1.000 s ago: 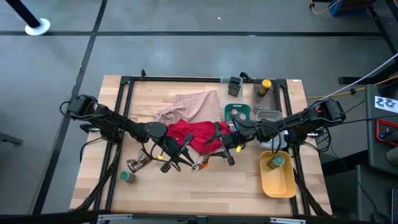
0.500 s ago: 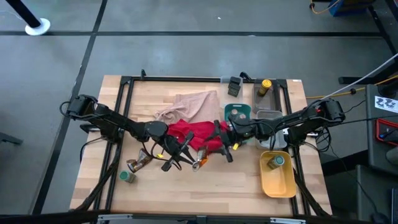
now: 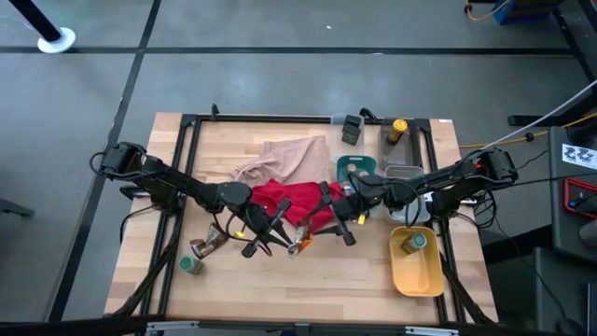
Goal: Sort spices by type
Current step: Put the top orange pouch seasoning into the light blue bin
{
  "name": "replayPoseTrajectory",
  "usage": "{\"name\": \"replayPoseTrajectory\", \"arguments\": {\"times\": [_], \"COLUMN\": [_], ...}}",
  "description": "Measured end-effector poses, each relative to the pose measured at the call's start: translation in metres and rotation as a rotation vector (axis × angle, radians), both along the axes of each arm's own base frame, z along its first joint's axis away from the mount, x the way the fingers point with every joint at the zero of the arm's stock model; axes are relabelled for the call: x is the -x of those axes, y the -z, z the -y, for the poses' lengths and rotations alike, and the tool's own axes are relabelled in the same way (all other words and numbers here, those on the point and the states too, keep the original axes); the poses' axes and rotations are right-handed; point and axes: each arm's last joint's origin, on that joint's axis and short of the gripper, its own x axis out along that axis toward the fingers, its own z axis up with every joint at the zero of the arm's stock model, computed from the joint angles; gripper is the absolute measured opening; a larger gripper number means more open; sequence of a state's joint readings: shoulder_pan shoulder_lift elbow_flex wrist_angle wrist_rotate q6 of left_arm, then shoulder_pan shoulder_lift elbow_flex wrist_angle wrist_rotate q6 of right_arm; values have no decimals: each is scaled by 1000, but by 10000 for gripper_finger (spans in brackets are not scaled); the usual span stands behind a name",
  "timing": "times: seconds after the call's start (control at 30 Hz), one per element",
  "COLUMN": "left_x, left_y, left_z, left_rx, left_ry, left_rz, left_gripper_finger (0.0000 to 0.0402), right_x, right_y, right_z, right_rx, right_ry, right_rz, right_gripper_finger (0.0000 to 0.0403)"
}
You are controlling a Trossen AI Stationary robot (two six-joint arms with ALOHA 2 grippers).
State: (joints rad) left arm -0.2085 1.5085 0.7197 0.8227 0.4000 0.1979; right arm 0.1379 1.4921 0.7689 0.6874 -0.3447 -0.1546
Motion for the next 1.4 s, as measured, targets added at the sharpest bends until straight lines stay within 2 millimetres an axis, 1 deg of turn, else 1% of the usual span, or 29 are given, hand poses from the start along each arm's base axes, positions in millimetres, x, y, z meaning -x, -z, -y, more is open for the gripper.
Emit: {"name": "replayPoseTrajectory", "arguments": {"times": [0.23,0.57,0.77,1.03,1.13,1.2,1.27,1.4], "left_x": [-1,-2,-4,-5,-5,-5,-5,-5], "left_y": [0,-3,-4,-4,-4,-4,-4,-3], "left_z": [-2,-11,-17,-20,-20,-20,-20,-20], "left_rx": [-6,4,12,1,-5,-5,-5,-3], "left_ry": [-21,-55,-94,-163,-173,-176,-177,-177], "left_rz": [5,36,33,40,44,44,43,39], "left_gripper_finger": [1,1,1,1,1,1,1,1], "right_x": [1,1,2,1,1,1,0,0], "right_y": [0,0,0,0,0,0,0,0], "right_z": [-2,-2,-3,-3,-2,-1,-1,-1], "right_rx": [-2,-2,-4,-4,-3,-17,-38,-68], "right_ry": [-61,-68,-115,-108,-75,-53,-36,-27], "right_rz": [0,0,-2,1,1,-8,-19,-43], "right_gripper_finger": [215,215,215,215,213,201,178,101]}}
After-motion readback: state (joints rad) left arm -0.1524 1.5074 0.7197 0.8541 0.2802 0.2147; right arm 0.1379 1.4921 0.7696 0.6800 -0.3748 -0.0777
